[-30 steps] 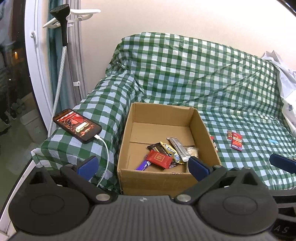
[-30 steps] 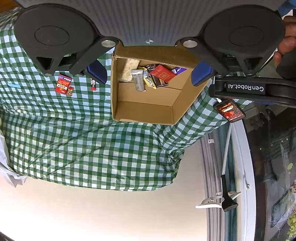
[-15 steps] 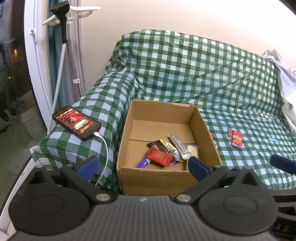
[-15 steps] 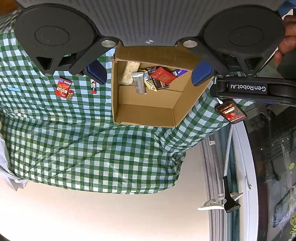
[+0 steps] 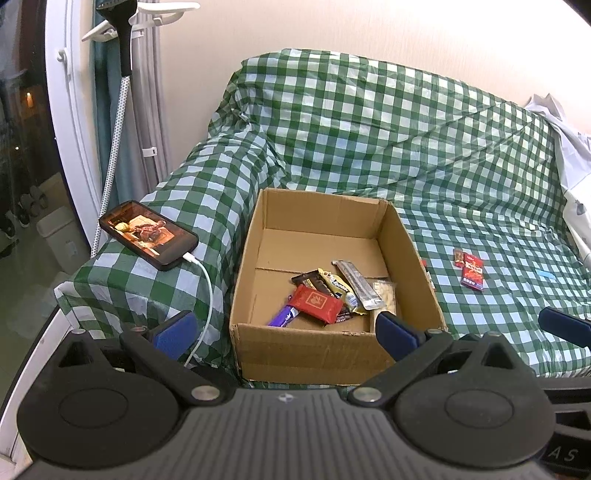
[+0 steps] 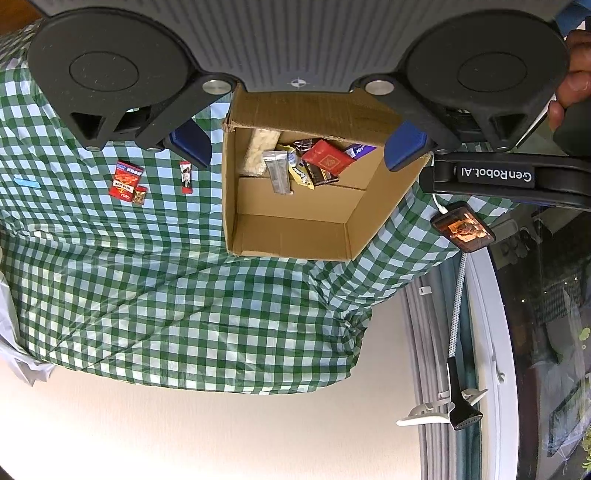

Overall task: Organize snacks
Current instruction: 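Lift both open tools up and back from the box, then move both tools toward the coffee stick and red spicy-strip pack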

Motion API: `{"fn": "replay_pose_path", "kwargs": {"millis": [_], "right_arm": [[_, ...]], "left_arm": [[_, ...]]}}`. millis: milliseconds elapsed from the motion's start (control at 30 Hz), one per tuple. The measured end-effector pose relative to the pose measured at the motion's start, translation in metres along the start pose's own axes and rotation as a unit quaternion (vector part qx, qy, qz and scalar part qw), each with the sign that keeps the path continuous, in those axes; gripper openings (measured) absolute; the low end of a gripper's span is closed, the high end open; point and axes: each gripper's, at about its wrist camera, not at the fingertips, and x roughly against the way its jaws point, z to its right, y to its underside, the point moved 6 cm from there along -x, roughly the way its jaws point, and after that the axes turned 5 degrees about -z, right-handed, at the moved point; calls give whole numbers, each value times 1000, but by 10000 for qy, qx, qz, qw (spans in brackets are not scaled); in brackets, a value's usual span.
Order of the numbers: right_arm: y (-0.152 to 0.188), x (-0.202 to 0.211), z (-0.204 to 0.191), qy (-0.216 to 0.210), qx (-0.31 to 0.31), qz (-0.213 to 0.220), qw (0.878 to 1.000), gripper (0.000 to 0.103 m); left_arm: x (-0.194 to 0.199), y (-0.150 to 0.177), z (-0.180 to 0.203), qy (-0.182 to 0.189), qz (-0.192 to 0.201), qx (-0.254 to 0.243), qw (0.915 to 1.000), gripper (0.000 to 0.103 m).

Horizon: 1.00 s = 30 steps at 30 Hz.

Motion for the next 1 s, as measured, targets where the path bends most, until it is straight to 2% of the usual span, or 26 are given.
{"fn": "replay_pose_path", "kwargs": {"millis": [700, 1000], "right_arm": [[6, -11, 8, -50, -142, -200, 9997, 102], [6, -15, 28, 27, -431, -172, 9989, 102]], "left_arm": [[-14, 1, 5, -32, -205, -87, 9997, 103], [-24, -9, 23, -73, -193, -367, 9991, 103]]}}
